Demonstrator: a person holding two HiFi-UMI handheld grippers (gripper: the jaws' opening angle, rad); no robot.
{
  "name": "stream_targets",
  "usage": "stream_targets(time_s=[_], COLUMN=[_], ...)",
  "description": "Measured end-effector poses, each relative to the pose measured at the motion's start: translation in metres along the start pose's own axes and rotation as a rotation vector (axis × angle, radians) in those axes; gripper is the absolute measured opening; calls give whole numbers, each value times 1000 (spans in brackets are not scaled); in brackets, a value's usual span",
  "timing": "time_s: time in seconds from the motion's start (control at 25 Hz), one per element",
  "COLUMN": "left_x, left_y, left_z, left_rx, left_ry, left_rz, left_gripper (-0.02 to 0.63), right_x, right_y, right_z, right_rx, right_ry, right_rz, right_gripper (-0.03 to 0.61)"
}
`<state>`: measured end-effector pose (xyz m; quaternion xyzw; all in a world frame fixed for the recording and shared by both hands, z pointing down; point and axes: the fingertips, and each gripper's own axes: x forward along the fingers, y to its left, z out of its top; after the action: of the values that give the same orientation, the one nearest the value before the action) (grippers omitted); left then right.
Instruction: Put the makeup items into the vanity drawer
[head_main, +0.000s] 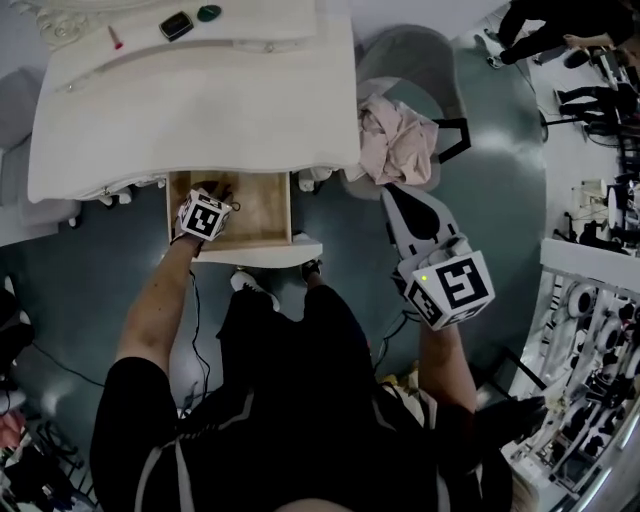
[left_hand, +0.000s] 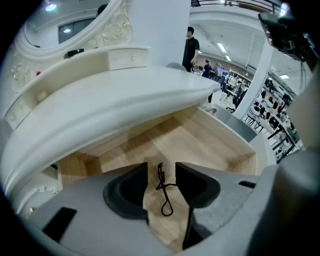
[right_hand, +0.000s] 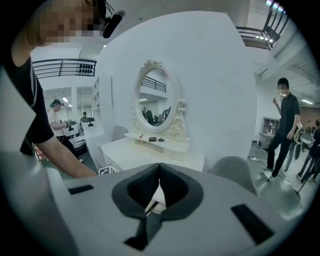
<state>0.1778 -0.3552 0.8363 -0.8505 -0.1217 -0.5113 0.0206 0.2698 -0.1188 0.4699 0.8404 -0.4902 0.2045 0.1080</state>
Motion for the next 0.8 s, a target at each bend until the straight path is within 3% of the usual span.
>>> stream_targets(time_s=[0.4, 0.6, 0.8], left_x=[-98, -156, -214], left_y=[-9, -9, -22], left_z=[52, 71, 90], left_rx=[-58, -69, -114], left_ry=[-143, -251, -388], left_rz=[46, 84, 54], left_gripper=[161, 161, 161], right_x=[-7, -2, 3], right_y=[-3, -1, 11], right_z=[51, 78, 102], right_rx=[-8, -13, -29], right_ry=[-119, -183, -216], right_rz=[64, 104, 167], right_gripper=[5, 5, 5])
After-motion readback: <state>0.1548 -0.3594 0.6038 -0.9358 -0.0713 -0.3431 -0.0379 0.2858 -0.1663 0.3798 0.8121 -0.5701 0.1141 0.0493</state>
